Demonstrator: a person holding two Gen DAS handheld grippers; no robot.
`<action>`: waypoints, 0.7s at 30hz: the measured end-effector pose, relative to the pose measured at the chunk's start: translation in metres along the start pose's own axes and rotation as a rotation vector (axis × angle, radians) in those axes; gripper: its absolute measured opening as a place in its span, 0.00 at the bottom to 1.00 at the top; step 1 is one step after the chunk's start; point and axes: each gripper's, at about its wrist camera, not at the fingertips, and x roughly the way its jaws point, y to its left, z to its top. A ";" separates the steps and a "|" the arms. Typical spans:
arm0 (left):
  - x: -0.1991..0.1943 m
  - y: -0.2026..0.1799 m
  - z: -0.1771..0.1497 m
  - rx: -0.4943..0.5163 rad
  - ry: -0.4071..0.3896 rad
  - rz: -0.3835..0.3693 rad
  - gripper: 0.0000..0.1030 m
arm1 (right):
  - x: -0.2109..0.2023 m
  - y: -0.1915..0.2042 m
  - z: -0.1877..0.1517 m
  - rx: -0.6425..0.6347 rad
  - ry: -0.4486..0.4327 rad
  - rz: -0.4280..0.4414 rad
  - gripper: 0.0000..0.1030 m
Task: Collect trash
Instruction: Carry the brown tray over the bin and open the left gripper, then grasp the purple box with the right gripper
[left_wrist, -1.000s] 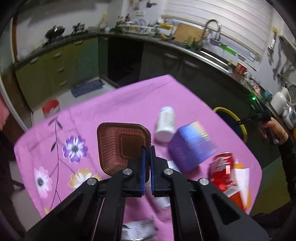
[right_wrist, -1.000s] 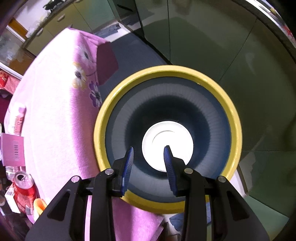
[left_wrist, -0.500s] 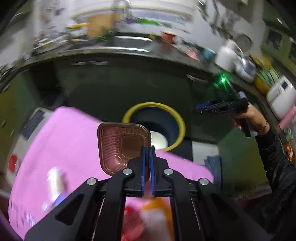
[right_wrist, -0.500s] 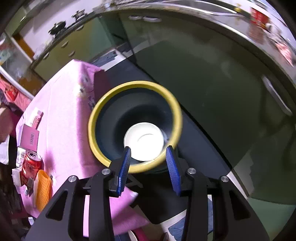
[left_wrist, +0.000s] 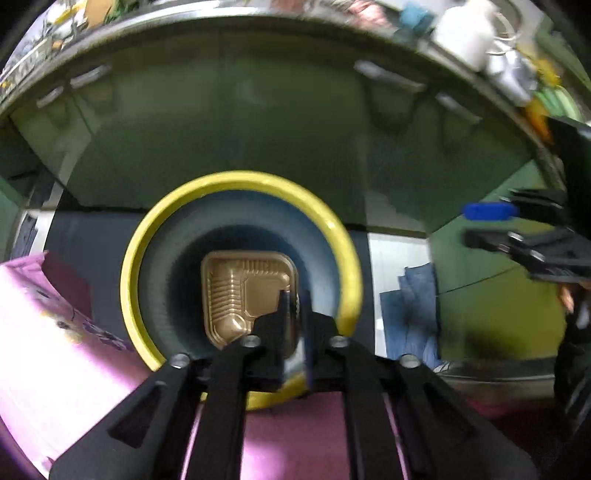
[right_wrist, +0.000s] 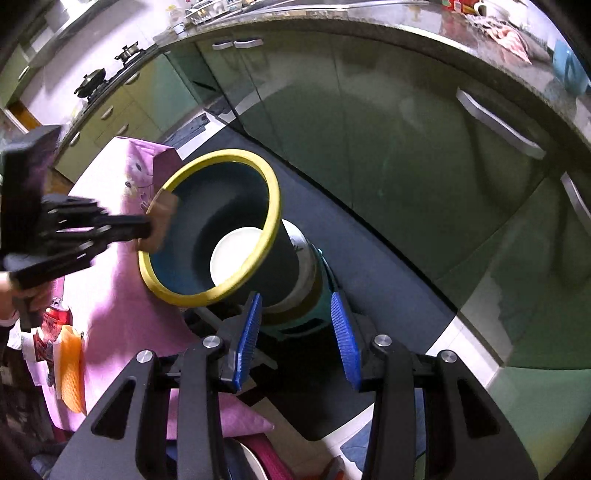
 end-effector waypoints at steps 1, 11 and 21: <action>0.004 0.002 0.002 -0.008 0.010 0.010 0.35 | 0.001 0.000 0.000 0.001 0.002 0.001 0.39; -0.129 -0.002 -0.032 -0.070 -0.239 -0.025 0.43 | 0.007 0.028 -0.002 -0.056 0.016 0.025 0.45; -0.286 0.032 -0.180 -0.302 -0.500 0.185 0.62 | 0.009 0.201 -0.006 -0.446 0.087 0.221 0.63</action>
